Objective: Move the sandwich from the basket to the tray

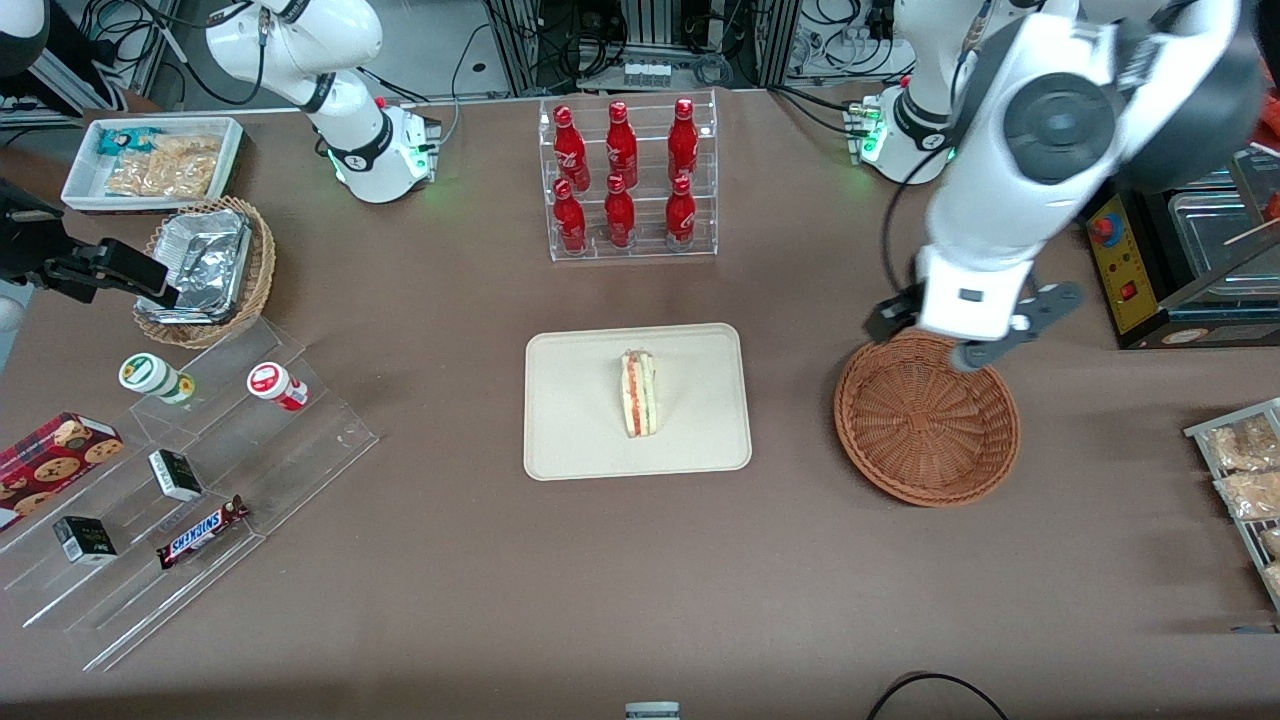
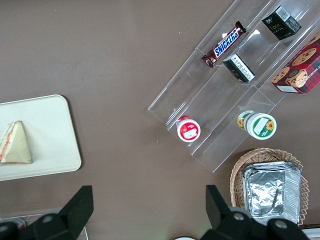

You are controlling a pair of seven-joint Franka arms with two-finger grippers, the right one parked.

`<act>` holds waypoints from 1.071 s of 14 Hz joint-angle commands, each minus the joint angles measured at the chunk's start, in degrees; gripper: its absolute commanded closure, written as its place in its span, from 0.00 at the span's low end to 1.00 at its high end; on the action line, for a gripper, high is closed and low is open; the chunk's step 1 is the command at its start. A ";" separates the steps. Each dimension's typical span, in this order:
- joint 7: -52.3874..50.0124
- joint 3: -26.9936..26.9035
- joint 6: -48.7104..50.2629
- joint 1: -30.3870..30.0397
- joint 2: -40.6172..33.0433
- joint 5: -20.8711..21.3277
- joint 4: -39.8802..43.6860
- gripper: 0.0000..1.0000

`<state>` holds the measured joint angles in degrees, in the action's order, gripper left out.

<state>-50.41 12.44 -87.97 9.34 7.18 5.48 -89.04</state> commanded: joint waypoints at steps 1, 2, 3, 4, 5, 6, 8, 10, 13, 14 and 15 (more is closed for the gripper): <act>9.59 0.57 0.69 -5.27 -7.24 -0.91 -5.96 0.00; 14.07 0.57 1.48 -7.38 -8.74 -1.00 -7.11 0.00; 18.03 0.57 2.96 -8.97 -9.54 -1.17 -7.20 0.00; 22.42 0.57 4.63 -10.64 -10.16 -2.31 -7.03 0.00; 26.55 0.57 5.60 -12.39 -11.03 -3.19 -7.03 0.00; 30.07 0.57 6.48 -13.80 -11.56 -3.81 -6.94 0.00; 33.26 0.39 7.72 -15.04 -12.27 -3.81 -6.68 0.00; 35.37 0.30 7.81 -16.18 -13.06 -3.81 -6.24 0.00; 36.52 -0.83 9.39 -16.55 -12.01 -3.81 -3.08 0.00; 37.22 -1.80 9.31 -15.59 -12.10 -3.47 -3.16 0.00; 40.45 -3.11 8.70 -13.75 -12.10 -3.03 -3.16 0.00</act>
<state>-13.83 11.06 -80.02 -6.33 -4.49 2.65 -92.84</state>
